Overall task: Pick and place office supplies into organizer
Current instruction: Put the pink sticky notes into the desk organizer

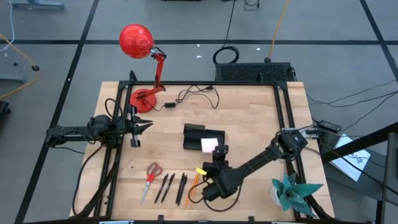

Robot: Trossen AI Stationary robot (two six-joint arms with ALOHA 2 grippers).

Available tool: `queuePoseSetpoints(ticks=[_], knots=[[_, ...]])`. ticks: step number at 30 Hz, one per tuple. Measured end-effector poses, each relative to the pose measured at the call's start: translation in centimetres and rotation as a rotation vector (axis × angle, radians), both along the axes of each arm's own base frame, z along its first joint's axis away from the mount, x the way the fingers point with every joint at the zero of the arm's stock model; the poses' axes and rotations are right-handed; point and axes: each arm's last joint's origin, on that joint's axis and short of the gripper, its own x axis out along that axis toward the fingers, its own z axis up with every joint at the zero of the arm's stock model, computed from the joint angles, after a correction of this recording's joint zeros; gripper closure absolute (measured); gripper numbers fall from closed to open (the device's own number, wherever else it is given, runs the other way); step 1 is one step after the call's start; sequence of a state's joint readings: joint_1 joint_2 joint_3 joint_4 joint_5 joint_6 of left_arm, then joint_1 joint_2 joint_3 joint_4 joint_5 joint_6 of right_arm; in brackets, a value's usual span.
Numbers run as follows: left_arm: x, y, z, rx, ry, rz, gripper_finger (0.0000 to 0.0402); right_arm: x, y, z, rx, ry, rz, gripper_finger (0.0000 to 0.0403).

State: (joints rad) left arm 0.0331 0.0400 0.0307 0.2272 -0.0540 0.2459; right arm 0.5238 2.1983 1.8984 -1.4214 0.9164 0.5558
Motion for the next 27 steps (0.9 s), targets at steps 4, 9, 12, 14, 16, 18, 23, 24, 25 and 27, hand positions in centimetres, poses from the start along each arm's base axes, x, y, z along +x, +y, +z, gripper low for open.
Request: queuePoseSetpoints(ticks=[4, 9, 12, 14, 16, 18, 23, 24, 25, 27], knots=[[0.0, 0.0, 0.0, 0.0, 0.0, 0.0, 0.0355, -0.1, -0.4, -0.3, -0.01, 0.016, -0.013, 0.0403], [0.0, 0.0, 0.0, 0.003, 0.0, 0.001, 0.0355, -0.5, -0.5, -1.1, -0.016, 0.031, -0.024, 0.0403], [0.0, 0.0, 0.0, 0.004, 0.0, 0.001, 0.0355, -0.6, -0.8, -1.9, -0.015, 0.03, -0.036, 0.0403], [0.0, 0.0, 0.0, 0.003, 0.0, 0.001, 0.0355, -0.6, -1.0, -2.4, -0.015, 0.029, -0.038, 0.0403], [0.0, 0.0, 0.0, 0.003, 0.0, 0.001, 0.0355, -0.5, -1.2, -2.8, -0.011, 0.025, -0.044, 0.0403], [0.0, 0.0, 0.0, 0.003, 0.0, 0.001, 0.0355, -0.5, -1.5, -3.1, -0.013, 0.028, -0.05, 0.0403], [0.0, 0.0, 0.0, 0.007, 0.0, 0.001, 0.0355, -0.6, -2.0, -3.6, -0.017, 0.03, -0.074, 0.0403], [0.0, 0.0, 0.0, 0.007, 0.0, 0.002, 0.0355, -0.6, -2.1, -3.7, -0.013, 0.032, -0.078, 0.0403], [0.0, 0.0, 0.0, 0.007, 0.0, 0.002, 0.0355, -0.6, -2.3, -3.9, -0.001, 0.036, -0.083, 0.0403], [0.0, 0.0, 0.0, 0.007, 0.0, 0.002, 0.0355, -0.4, -2.6, -4.4, 0.011, 0.033, -0.086, 0.0403]])
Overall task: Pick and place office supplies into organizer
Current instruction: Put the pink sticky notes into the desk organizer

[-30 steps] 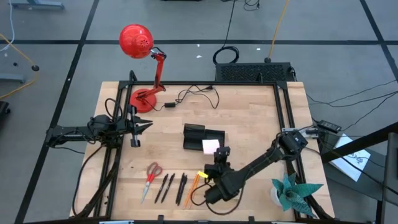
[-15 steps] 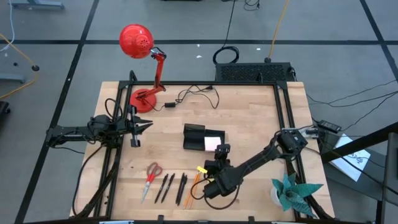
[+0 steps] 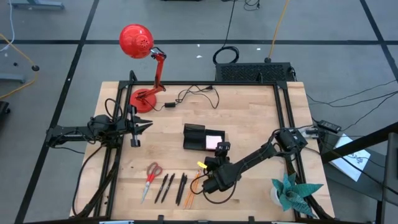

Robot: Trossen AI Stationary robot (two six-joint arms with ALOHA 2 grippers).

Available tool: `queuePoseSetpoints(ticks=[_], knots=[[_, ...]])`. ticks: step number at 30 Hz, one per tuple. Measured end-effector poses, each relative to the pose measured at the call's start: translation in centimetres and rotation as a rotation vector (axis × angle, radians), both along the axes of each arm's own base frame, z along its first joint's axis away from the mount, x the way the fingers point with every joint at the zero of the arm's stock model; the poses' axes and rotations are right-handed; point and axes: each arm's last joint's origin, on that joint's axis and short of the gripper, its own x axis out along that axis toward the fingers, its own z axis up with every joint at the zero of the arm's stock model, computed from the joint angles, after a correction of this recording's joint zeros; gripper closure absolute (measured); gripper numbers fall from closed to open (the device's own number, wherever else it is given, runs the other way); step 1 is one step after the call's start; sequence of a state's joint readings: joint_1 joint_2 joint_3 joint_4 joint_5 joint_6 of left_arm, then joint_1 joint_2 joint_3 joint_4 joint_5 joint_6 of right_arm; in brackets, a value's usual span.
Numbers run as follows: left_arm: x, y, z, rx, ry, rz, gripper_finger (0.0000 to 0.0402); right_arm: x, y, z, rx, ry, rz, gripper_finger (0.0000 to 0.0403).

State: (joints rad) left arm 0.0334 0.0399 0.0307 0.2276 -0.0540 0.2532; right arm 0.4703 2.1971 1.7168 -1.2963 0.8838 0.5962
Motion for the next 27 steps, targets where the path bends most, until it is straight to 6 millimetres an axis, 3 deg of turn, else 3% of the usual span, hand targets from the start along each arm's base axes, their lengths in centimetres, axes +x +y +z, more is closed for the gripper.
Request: queuePoseSetpoints(ticks=[14, 27], knots=[[0.0, 0.0, 0.0, 0.004, 0.0, 0.0, 0.0355, 1.0, -1.8, -0.6, 0.033, 0.01, -0.018, 0.0403], [0.0, 0.0, 0.0, 0.004, 0.0, 0.001, 0.0355, 1.3, -2.2, -0.7, 0.082, 0.035, -0.032, 0.0401]])
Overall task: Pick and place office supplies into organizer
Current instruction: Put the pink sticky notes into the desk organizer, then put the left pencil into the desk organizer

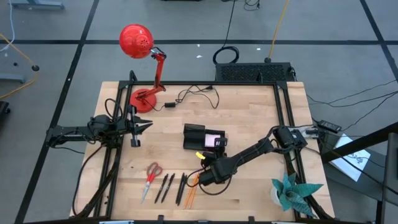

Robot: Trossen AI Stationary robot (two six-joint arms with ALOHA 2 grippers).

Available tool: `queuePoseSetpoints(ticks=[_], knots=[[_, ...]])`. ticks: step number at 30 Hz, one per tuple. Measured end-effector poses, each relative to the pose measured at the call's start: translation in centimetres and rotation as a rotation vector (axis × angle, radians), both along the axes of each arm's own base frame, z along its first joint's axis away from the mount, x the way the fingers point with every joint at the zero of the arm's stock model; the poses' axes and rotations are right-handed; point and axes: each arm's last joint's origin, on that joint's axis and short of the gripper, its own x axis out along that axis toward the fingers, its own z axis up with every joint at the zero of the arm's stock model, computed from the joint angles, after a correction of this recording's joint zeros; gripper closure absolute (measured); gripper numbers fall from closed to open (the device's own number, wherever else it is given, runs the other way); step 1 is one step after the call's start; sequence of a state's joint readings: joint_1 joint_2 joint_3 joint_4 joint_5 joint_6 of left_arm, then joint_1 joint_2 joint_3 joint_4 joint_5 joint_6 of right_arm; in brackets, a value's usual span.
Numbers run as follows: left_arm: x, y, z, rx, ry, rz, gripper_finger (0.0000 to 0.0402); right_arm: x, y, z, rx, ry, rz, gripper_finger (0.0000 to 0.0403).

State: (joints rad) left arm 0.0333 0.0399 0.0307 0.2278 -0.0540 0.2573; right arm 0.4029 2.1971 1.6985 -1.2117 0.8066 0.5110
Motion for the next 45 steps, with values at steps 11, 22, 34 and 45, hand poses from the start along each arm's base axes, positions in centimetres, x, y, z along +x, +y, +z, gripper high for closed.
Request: queuePoseSetpoints(ticks=[11, 22, 34, 45], knots=[[0.0, 0.0, 0.0, 0.0, 0.001, 0.0, 0.0355, 0.4, 0.0, -0.2, 0.037, -0.02, 0.005, 0.04], [0.0, 0.0, 0.0, -0.002, 0.0, 0.0, 0.0355, -1.2, -1.2, -3.1, 0.005, 0.015, -0.037, 0.0402], [0.0, 0.0, 0.0, -0.003, -0.001, -0.001, 0.0355, -1.1, -1.1, -3.8, 0.076, 0.019, -0.037, 0.0351], [0.0, 0.0, 0.0, -0.003, 0.0, -0.001, 0.0355, -1.3, -1.2, 0.0, 0.07, -0.123, -0.035, 0.0297]])
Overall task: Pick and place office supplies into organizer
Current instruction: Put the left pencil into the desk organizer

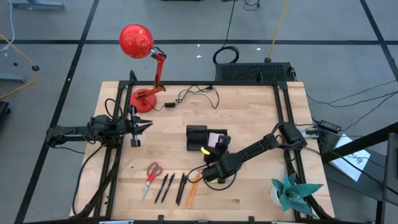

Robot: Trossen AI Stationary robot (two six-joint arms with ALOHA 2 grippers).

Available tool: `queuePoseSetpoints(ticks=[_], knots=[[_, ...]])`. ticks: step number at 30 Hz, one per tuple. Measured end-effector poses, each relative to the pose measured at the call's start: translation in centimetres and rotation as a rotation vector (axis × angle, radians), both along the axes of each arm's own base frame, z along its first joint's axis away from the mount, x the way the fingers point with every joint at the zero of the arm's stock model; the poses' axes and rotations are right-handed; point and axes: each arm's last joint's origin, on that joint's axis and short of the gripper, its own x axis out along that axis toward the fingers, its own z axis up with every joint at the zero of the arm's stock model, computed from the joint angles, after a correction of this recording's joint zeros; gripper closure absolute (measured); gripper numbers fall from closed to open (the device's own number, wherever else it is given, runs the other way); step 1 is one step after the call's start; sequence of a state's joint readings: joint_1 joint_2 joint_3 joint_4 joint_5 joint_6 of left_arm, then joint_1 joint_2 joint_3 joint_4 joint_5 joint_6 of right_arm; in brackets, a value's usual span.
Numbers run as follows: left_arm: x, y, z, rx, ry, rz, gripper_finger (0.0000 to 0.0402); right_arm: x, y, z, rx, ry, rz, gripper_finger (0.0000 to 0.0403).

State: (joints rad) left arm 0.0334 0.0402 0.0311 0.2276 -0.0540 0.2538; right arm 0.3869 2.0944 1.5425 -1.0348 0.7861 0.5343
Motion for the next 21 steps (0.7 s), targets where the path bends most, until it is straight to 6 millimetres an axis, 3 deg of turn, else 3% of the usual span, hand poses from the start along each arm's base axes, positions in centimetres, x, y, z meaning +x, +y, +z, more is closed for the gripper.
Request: queuePoseSetpoints(ticks=[7, 11, 15, 21], knots=[[0.0, 0.0, 0.0, 0.0, 0.0, 0.0, 0.0355, -0.6, 0.1, 3.8, 0.049, -0.111, 0.011, 0.0304], [0.0, 0.0, -0.1, 0.0, 0.006, -0.001, 0.0355, -1.2, 0.1, 5.4, 0.062, -0.141, 0.028, 0.0336], [0.0, 0.0, -0.2, 0.006, 0.018, 0.001, 0.0355, -2.1, 0.4, 5.5, 0.027, -0.134, 0.131, 0.0393], [0.0, 0.0, -0.2, 0.01, 0.018, 0.002, 0.0355, -4.6, -0.5, 5.0, 0.043, -0.279, 0.176, 0.04]])
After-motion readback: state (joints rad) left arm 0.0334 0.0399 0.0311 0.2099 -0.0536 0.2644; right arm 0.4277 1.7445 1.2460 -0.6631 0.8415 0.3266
